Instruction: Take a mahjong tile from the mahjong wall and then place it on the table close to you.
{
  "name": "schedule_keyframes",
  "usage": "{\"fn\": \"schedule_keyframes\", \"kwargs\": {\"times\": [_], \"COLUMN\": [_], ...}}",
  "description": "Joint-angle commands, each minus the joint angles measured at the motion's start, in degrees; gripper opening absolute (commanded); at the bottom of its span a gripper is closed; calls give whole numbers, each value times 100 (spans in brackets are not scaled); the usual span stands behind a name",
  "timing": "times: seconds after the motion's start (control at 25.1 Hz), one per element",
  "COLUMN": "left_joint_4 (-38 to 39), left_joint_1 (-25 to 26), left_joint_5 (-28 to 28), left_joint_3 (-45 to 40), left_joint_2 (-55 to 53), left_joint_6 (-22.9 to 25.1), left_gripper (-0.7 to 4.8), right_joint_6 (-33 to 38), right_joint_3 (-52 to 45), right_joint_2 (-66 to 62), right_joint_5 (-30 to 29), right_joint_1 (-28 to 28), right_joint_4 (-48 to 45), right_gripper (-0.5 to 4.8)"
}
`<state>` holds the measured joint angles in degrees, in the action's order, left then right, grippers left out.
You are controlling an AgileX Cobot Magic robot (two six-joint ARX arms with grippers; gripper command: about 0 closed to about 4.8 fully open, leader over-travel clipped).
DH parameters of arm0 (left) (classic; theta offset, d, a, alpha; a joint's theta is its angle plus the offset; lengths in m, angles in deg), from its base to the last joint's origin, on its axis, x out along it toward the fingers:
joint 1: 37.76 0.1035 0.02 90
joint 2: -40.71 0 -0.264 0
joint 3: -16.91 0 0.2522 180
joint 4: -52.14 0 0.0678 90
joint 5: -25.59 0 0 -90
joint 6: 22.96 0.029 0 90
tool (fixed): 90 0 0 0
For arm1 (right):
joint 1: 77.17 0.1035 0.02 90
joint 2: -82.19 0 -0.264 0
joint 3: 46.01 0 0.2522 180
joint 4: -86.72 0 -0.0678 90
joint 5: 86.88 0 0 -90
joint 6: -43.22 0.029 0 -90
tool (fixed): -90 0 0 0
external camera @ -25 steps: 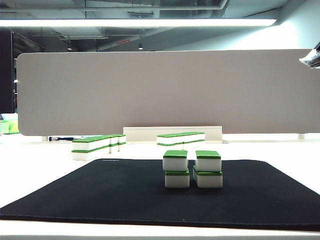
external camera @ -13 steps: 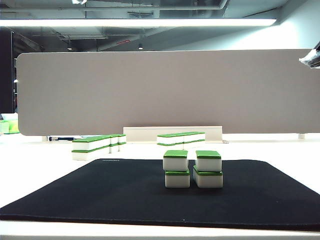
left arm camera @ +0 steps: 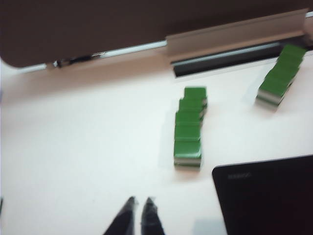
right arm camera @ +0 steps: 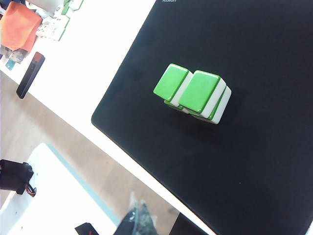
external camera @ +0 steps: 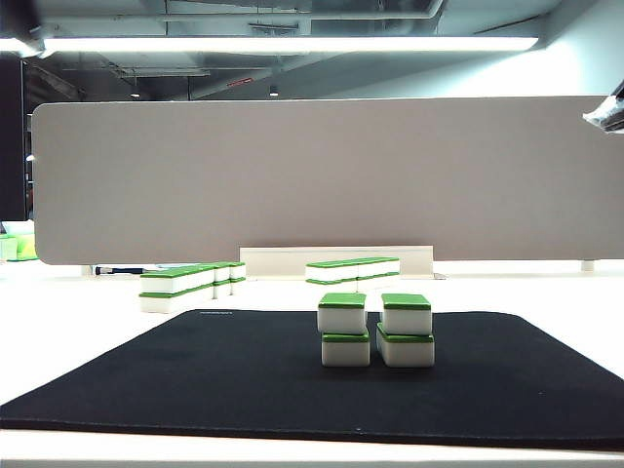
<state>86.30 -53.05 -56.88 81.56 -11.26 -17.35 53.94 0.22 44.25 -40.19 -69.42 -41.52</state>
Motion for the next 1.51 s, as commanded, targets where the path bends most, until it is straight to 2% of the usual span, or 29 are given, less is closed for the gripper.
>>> {"fn": "schedule_keyframes", "kwargs": {"times": [0.04,0.2,0.32,0.4,0.52,0.64,0.84,1.0,1.31,1.51], "left_joint_4": [-525,-1211,-1408,-1585,-1718,-1823,-1847,-1836,-1082,-1019], "left_joint_1": [216,588,809,1054,1231,1333,1480,1543,1624,1622], "left_joint_5": [-26,-28,-28,-24,-26,-26,-26,-28,92,90], "left_joint_3": [-636,-1847,-2439,-3195,-3897,-4332,-4791,-4964,-5051,-5051], "left_joint_2": [494,1394,1919,2629,3316,3716,4179,4424,5093,5167], "left_joint_6": [-33,-201,-378,-525,-636,-826,-1075,-1102,-1012,-811], "left_gripper": [21,21,21,21,21,21,21,21,21,21], "right_joint_6": [-24,-24,-24,-24,-24,-24,-24,-24,-24,-24], "right_joint_3": [17,17,17,17,17,17,17,17,17,17], "right_joint_2": [9,9,9,7,7,4,7,7,7,9], "right_joint_5": [-15,-17,-17,-20,-17,-24,-17,-20,-20,-20], "right_joint_1": [7,9,9,11,9,13,11,11,11,11], "right_joint_4": [-52,-52,-52,-55,-52,-52,-52,-55,-52,-52], "right_gripper": [-1,-1,-1,-1,-1,-1,-1,-1,-1,-1]}}
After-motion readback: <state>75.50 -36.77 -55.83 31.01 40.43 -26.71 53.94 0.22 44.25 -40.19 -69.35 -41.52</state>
